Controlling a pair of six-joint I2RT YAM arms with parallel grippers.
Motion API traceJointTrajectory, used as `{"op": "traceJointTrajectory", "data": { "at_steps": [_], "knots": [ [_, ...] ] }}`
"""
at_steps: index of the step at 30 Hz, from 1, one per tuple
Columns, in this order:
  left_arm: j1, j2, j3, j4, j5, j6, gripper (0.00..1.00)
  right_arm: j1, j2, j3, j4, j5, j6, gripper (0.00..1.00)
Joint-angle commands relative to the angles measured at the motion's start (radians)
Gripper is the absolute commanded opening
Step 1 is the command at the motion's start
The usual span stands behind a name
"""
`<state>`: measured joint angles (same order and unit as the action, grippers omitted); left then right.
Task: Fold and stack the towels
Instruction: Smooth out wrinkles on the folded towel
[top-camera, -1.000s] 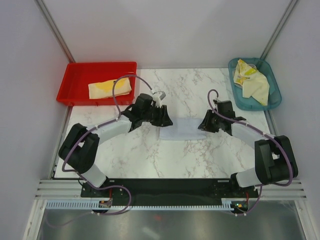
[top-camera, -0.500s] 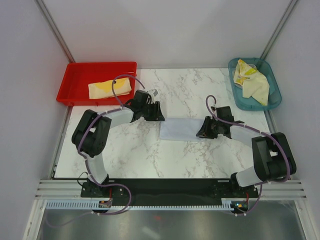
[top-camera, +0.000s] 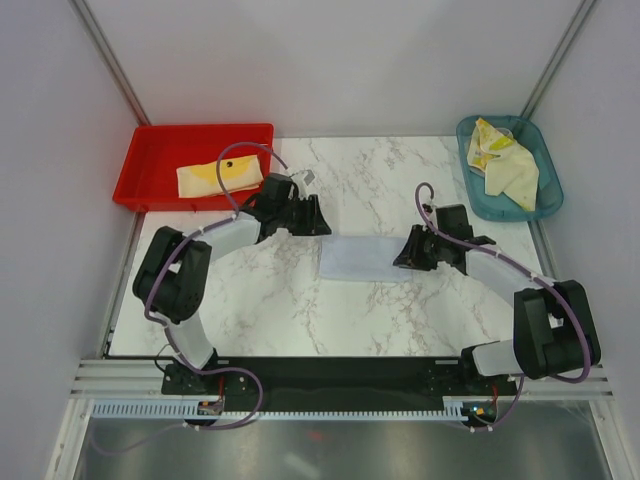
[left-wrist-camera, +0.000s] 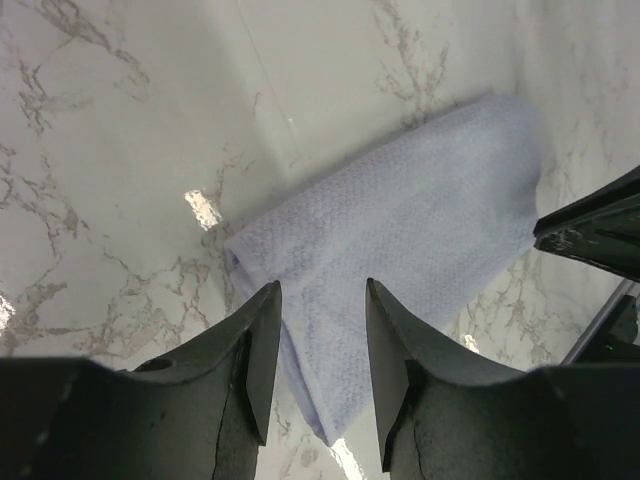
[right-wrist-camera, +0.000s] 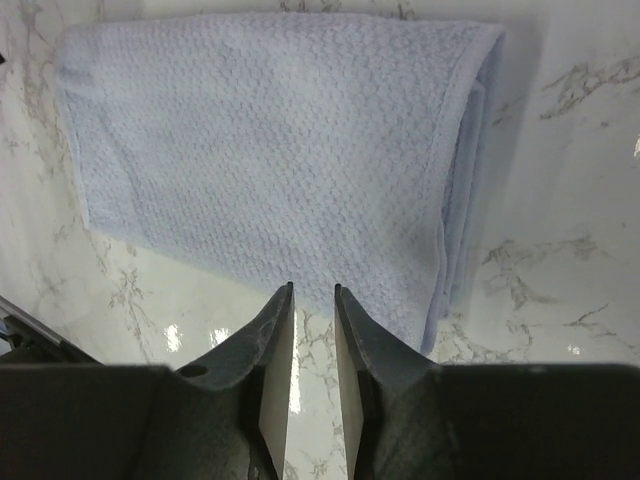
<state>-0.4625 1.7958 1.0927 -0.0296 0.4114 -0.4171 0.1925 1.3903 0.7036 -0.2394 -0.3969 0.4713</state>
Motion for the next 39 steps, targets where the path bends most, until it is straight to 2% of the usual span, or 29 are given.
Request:
{"op": "traceJointTrajectory", "data": {
  "at_steps": [1, 8, 12, 17, 22, 26, 32, 35, 39],
  "knots": [
    [-0.013, -0.075, 0.024, 0.022, 0.067, 0.038, 0.46, -0.001, -0.024, -0.015, -0.04, -0.011, -0.029, 0.29],
    [-0.031, 0.002, 0.003, 0.129, 0.184, -0.006, 0.41, -0.002, 0.03, -0.072, 0.001, 0.079, -0.056, 0.26],
    [-0.028, 0.053, -0.007, 0.108, 0.112, 0.024, 0.4, -0.004, 0.067, -0.078, 0.023, 0.093, -0.065, 0.26],
    [-0.016, 0.077, -0.017, 0.065, -0.068, 0.09, 0.39, -0.002, 0.029, -0.081, 0.026, 0.095, -0.051, 0.27],
    [-0.01, 0.114, -0.005, 0.076, -0.043, 0.1, 0.39, -0.002, 0.024, -0.07, 0.051, 0.052, -0.008, 0.29],
    [-0.013, 0.064, 0.004, 0.077, 0.012, 0.078, 0.4, -0.007, 0.029, -0.011, 0.046, 0.049, 0.019, 0.29],
    [-0.021, -0.104, -0.019, 0.039, 0.05, 0.058, 0.46, -0.04, 0.087, 0.1, 0.026, 0.033, 0.024, 0.29],
    [-0.041, -0.148, -0.06, 0.039, 0.084, 0.043, 0.46, -0.057, 0.14, 0.163, 0.026, 0.035, 0.013, 0.29],
    [-0.065, -0.171, -0.209, 0.155, 0.105, -0.018, 0.4, -0.073, 0.231, 0.223, 0.031, 0.024, -0.023, 0.29]
  ]
}}
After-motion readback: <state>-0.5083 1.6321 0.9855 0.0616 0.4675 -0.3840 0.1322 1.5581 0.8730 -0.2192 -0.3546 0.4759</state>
